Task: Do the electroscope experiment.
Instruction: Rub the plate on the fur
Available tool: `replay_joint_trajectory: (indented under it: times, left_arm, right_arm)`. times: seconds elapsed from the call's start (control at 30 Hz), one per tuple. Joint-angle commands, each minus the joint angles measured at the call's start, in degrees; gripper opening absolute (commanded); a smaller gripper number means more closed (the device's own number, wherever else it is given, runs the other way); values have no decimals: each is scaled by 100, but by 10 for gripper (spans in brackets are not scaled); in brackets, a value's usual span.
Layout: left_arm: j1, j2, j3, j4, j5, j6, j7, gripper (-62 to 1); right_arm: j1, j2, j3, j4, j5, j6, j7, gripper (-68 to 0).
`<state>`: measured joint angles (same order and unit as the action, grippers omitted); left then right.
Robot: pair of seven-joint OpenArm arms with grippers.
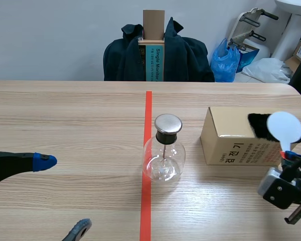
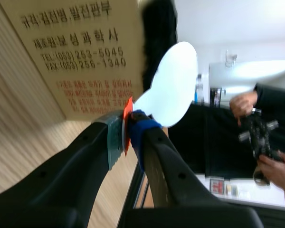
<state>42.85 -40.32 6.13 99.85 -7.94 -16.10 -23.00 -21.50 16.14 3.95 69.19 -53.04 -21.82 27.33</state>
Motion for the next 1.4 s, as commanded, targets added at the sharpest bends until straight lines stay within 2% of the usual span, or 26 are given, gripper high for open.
replay_joint_trajectory:
  times: [0.0,0.03,0.1,0.13,0.17,0.27,0.3,0.37,0.4,0.43,0.53,0.57,0.6,0.67,0.7,0.73,0.83,0.87,0.97,1.0,1.13,1.17,1.27,1.3,1.37]
  left_arm:
    - [-17,31,11,33,-50,15,-101,14]
    - [-17,31,11,33,-50,15,-101,14]
    - [-17,31,11,33,-50,15,-98,14]
    - [-17,31,11,33,-50,15,-98,14]
    - [-17,31,11,33,-50,15,-101,14]
    - [-17,31,11,33,-50,15,-98,14]
    - [-17,31,11,33,-50,15,-101,14]
    - [-17,31,11,33,-50,15,-101,14]
    - [-17,31,11,33,-50,15,-101,14]
    - [-17,31,11,33,-50,15,-98,14]
    - [-17,31,11,33,-50,15,-98,14]
    - [-17,31,11,33,-50,15,-101,14]
    - [-17,31,11,33,-50,15,-98,14]
    - [-17,31,11,33,-50,15,-98,14]
    - [-17,31,11,33,-50,15,-98,14]
    - [-17,31,11,33,-50,15,-96,14]
    - [-17,31,11,33,-50,15,-98,14]
    - [-17,31,11,33,-50,15,-98,14]
    - [-17,31,11,33,-48,15,-98,14]
    - [-17,31,11,33,-48,15,-98,14]
    - [-17,31,11,33,-48,15,-98,14]
    - [-17,31,11,33,-50,15,-98,14]
    - [-17,31,11,33,-50,15,-96,14]
    - [-17,31,11,33,-48,15,-96,14]
    - [-17,31,11,33,-48,15,-96,14]
  right_arm:
    - [57,68,-17,55,-138,37,361,-667]
    - [57,59,-17,63,-146,4,249,-667]
    - [50,52,-13,59,-144,-7,-466,-667]
    - [35,61,-13,59,-146,50,-629,-667]
    - [35,79,-15,59,-164,50,-531,-667]
    - [72,74,-17,63,-210,42,297,-667]
    - [72,59,-20,76,-210,9,269,-667]
    - [57,50,-15,83,-208,-37,-404,-667]
    - [39,59,-15,83,-208,-7,-577,-667]
    - [37,74,-15,83,-214,24,-505,-667]
    - [72,81,-17,107,-234,24,319,-667]
    - [90,63,-17,131,-232,20,400,-667]
    - [105,46,-15,140,-227,-2,210,-667]
    - [87,37,-15,140,-227,22,-599,-667]
    - [81,55,-15,140,-227,28,-745,-667]
    - [83,74,-15,140,-232,33,-629,-667]
    - [157,55,-22,149,-232,28,190,-667]
    - [166,33,-22,149,-229,20,140,-667]
    - [144,4,-22,146,-229,28,-780,-667]
    - [133,7,-22,146,-229,44,-846,-667]
    - [162,15,-68,149,-232,42,57,-667]
    - [164,4,-85,149,-232,24,-63,-667]
    - [114,-13,-85,146,-227,33,-922,-667]
    - [111,-9,-85,146,-227,48,-931,-667]
    - [120,4,-103,149,-229,46,-455,-667]
